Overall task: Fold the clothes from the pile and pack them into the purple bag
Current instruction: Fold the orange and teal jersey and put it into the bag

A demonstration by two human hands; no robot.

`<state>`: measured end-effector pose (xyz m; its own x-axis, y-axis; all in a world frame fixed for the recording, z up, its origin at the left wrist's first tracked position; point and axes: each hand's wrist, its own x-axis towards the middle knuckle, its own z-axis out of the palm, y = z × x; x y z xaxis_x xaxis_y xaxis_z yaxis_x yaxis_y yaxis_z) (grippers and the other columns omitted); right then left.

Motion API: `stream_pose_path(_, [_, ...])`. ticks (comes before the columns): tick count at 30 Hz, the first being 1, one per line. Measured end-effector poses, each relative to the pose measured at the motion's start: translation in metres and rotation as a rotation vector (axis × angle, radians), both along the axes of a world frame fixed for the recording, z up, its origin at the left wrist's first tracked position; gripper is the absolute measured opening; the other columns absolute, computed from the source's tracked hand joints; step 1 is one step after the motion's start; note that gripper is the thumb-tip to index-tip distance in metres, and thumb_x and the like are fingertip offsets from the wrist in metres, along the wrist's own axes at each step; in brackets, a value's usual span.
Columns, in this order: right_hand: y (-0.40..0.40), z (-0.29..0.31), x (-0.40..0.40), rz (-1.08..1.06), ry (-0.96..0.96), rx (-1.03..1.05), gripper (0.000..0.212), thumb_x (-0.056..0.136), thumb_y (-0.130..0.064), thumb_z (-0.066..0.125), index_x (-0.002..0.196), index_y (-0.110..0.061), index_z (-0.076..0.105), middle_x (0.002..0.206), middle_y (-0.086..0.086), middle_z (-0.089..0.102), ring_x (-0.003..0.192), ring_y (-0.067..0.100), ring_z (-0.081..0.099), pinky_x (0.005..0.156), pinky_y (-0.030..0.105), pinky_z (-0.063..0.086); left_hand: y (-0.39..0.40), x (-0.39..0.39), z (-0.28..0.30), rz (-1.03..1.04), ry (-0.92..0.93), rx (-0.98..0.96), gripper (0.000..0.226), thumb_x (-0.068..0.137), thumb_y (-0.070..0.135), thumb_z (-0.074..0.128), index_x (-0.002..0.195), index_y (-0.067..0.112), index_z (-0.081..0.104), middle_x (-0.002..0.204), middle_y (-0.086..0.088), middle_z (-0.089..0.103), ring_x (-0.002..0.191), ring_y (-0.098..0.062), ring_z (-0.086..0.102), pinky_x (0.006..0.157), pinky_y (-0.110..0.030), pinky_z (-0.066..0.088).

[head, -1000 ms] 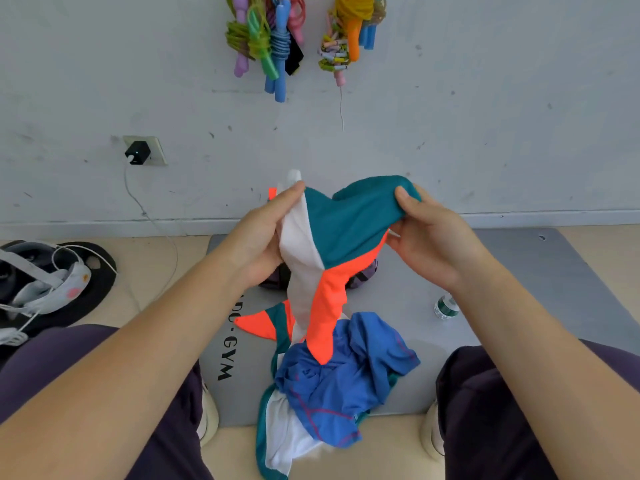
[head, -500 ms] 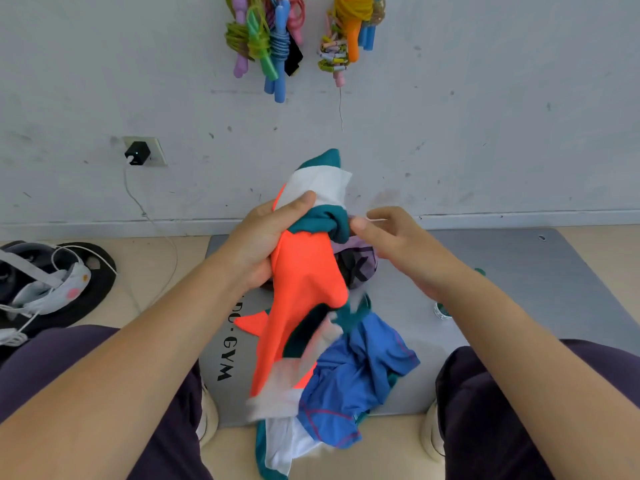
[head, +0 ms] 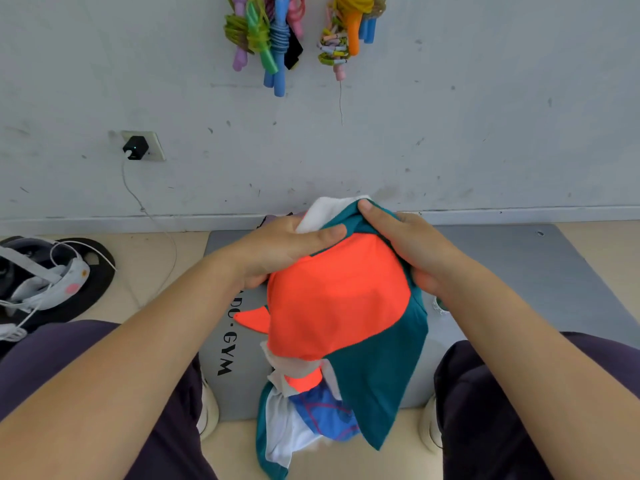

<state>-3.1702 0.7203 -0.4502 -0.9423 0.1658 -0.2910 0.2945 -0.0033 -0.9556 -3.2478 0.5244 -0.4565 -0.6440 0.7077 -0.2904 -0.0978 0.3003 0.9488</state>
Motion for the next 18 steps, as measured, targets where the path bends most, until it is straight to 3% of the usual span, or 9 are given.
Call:
stream_pose_path(3, [0.004, 0.001, -0.001, -0.034, -0.015, 0.079, 0.058, 0.081, -0.058, 0.067, 0.104, -0.004, 0.071, 0.098, 0.012, 0.075, 0.093, 0.024, 0.071, 0.084, 0.037, 0.057, 0.005, -0.004, -0.004, 0.276, -0.025, 0.053, 0.042, 0.076, 0.057, 0.074, 0.098, 0.021, 0.074, 0.093, 0.002, 0.077, 0.086, -0.013, 0.074, 0.077, -0.029, 0.053])
stream_pose_path(5, [0.008, 0.0, 0.0, -0.051, 0.005, 0.103, 0.053, 0.081, -0.052, 0.071, 0.097, -0.002, 0.069, 0.093, 0.011, 0.075, 0.088, 0.025, 0.07, 0.075, 0.036, 0.057, 0.004, -0.012, -0.006, 0.485, -0.041, 0.107, 0.035, 0.082, 0.051, 0.072, 0.094, 0.019, 0.074, 0.09, 0.001, 0.077, 0.083, -0.014, 0.073, 0.074, -0.029, 0.055])
stream_pose_path(7, [0.011, -0.002, -0.001, -0.084, 0.033, 0.197, 0.041, 0.08, -0.048, 0.073, 0.085, -0.008, 0.066, 0.088, 0.003, 0.072, 0.082, 0.024, 0.067, 0.066, 0.03, 0.051, 0.002, -0.019, -0.01, 0.647, -0.044, 0.137, 0.03, 0.086, 0.047, 0.07, 0.094, 0.018, 0.072, 0.094, -0.002, 0.076, 0.088, -0.018, 0.072, 0.078, -0.033, 0.058])
stream_pose_path(9, [0.011, -0.004, -0.001, -0.158, 0.058, 0.346, 0.037, 0.081, -0.049, 0.071, 0.09, -0.015, 0.066, 0.093, -0.003, 0.07, 0.085, 0.015, 0.065, 0.066, 0.025, 0.046, 0.002, -0.022, -0.014, 0.757, 0.0, 0.161, 0.018, 0.092, 0.037, 0.065, 0.094, 0.02, 0.069, 0.103, -0.006, 0.074, 0.098, -0.022, 0.069, 0.089, -0.038, 0.056])
stream_pose_path(11, [0.008, -0.002, 0.0, -0.153, 0.067, 0.341, 0.03, 0.084, -0.05, 0.067, 0.092, -0.021, 0.068, 0.094, -0.005, 0.071, 0.087, 0.012, 0.066, 0.064, 0.021, 0.048, 0.005, -0.02, -0.014, 0.776, 0.141, 0.158, 0.008, 0.096, 0.027, 0.061, 0.101, 0.022, 0.065, 0.112, -0.006, 0.071, 0.105, -0.02, 0.066, 0.097, -0.039, 0.052])
stream_pose_path(13, [0.002, 0.0, 0.003, 0.016, 0.034, 0.123, 0.032, 0.086, -0.054, 0.063, 0.092, -0.024, 0.072, 0.1, 0.001, 0.075, 0.091, 0.016, 0.071, 0.068, 0.024, 0.057, 0.01, -0.012, -0.012, 0.68, 0.314, 0.169, 0.02, 0.096, 0.02, 0.06, 0.115, 0.025, 0.06, 0.114, 0.002, 0.068, 0.104, -0.011, 0.064, 0.096, -0.033, 0.049])
stream_pose_path(15, [-0.008, 0.001, 0.006, 0.147, 0.011, -0.086, 0.041, 0.083, -0.062, 0.061, 0.099, -0.026, 0.074, 0.108, 0.005, 0.074, 0.1, 0.022, 0.071, 0.08, 0.033, 0.059, 0.015, 0.002, -0.011, 0.415, 0.397, 0.204, 0.031, 0.094, 0.013, 0.063, 0.117, 0.032, 0.057, 0.112, 0.012, 0.067, 0.104, -0.005, 0.062, 0.095, -0.029, 0.048])
stream_pose_path(18, [-0.02, -0.005, 0.006, 0.169, 0.008, -0.107, 0.053, 0.082, -0.056, 0.064, 0.116, -0.016, 0.068, 0.113, 0.005, 0.072, 0.108, 0.023, 0.067, 0.091, 0.037, 0.055, 0.015, 0.022, -0.005, -0.122, 0.261, 0.169, 0.037, 0.087, 0.015, 0.07, 0.118, 0.035, 0.061, 0.115, 0.016, 0.069, 0.111, 0.0, 0.061, 0.092, -0.021, 0.049])
